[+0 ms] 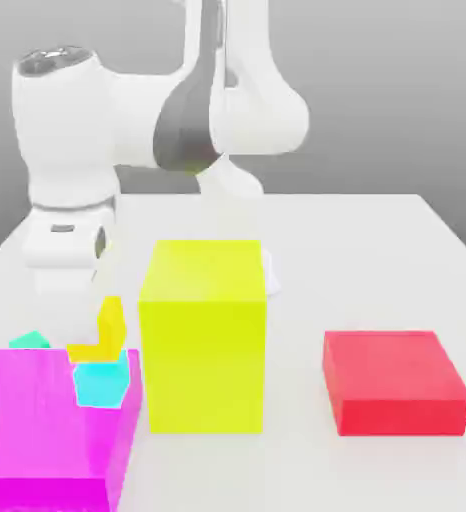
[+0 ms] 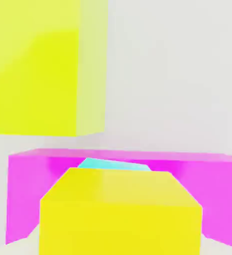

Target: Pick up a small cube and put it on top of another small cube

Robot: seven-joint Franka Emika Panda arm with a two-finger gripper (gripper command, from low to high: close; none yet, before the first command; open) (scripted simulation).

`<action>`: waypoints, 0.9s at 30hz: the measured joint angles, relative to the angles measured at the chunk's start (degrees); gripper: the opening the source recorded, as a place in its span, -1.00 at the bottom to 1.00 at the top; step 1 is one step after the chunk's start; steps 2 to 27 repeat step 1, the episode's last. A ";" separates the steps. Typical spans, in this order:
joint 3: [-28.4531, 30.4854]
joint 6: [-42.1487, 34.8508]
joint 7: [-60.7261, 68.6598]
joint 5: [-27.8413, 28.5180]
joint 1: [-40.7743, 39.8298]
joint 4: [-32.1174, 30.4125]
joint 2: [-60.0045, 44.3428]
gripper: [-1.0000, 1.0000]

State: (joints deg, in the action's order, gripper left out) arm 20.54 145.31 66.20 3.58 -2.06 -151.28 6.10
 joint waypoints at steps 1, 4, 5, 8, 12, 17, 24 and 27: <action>0.00 0.00 0.00 0.00 0.00 0.00 0.00 1.00; 0.00 0.00 0.00 0.00 0.00 0.00 0.00 1.00; 0.00 0.00 0.00 0.00 0.00 0.00 0.00 1.00; 0.00 0.00 0.00 0.00 0.00 0.00 0.00 1.00; 0.00 0.00 0.00 0.00 0.00 0.00 0.00 1.00; 0.00 0.00 0.00 0.00 0.00 0.00 0.00 1.00; 0.00 0.00 0.00 0.00 0.00 0.00 0.00 1.00; 0.00 0.00 0.00 0.00 0.00 0.00 0.00 1.00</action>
